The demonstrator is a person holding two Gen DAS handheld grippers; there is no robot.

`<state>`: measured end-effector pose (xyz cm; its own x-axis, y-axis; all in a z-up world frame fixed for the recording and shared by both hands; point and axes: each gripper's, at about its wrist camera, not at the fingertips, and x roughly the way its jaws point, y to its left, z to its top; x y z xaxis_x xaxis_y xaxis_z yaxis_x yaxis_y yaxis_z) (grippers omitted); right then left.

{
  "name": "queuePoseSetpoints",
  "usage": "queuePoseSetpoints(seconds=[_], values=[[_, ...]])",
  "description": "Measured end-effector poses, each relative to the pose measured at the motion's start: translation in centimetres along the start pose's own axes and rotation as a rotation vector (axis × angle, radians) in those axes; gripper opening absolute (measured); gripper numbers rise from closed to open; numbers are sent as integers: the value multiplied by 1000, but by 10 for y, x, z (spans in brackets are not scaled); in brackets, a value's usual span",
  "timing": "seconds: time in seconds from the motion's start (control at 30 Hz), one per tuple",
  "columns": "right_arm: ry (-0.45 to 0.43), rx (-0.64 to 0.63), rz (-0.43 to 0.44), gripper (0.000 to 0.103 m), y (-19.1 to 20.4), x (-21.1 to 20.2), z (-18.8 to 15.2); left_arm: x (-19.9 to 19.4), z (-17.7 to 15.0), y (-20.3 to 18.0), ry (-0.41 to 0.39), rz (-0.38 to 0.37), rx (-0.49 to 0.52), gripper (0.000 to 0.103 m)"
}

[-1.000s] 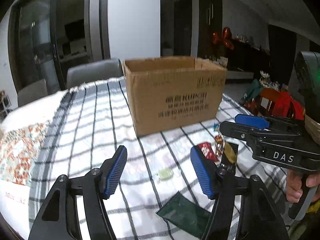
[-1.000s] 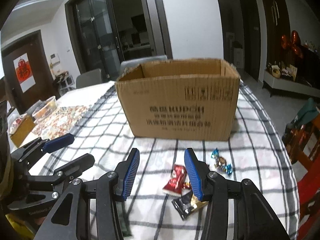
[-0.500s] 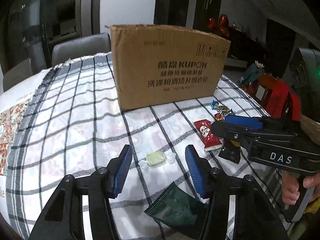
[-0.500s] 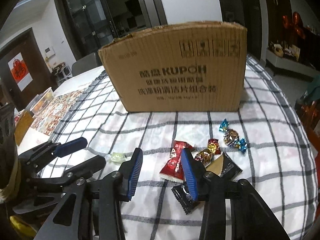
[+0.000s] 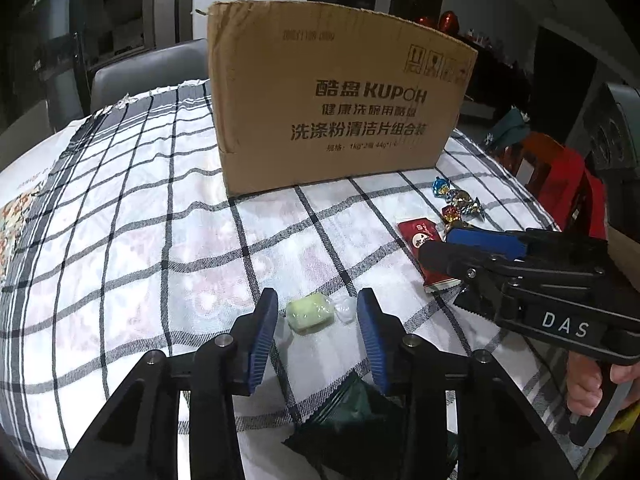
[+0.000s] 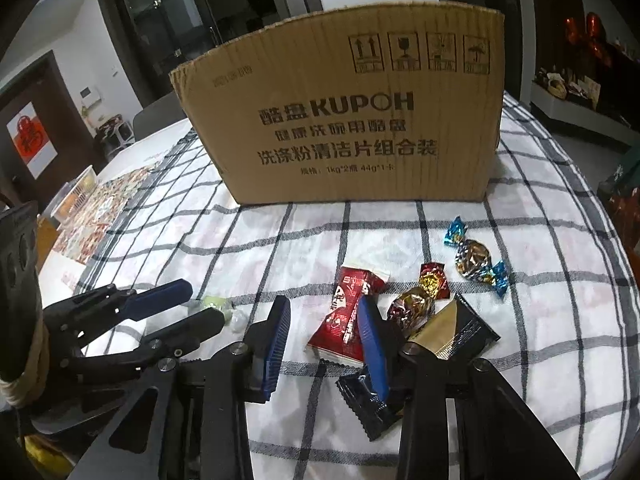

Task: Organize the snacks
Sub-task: 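Grasp the pale green sweet with the left tool while the right tool grasps the red snack bar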

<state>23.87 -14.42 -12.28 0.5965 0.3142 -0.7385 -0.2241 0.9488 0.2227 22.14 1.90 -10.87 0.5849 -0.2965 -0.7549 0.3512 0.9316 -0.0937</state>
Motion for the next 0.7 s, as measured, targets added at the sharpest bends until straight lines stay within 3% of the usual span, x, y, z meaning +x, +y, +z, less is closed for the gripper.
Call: queuePoseSetpoints(seconds=[0.4, 0.47, 0.53, 0.7], values=[[38, 9, -14, 37, -2, 17, 2, 13, -2, -5, 19, 30, 34, 36], [46, 17, -12, 37, -3, 20, 2, 13, -2, -6, 16, 38, 39, 29], [48, 16, -17, 30, -2, 21, 1, 13, -2, -4, 15, 40, 35, 27], [49, 11, -13, 26, -2, 21, 0, 12, -4, -5, 8, 42, 43, 26]])
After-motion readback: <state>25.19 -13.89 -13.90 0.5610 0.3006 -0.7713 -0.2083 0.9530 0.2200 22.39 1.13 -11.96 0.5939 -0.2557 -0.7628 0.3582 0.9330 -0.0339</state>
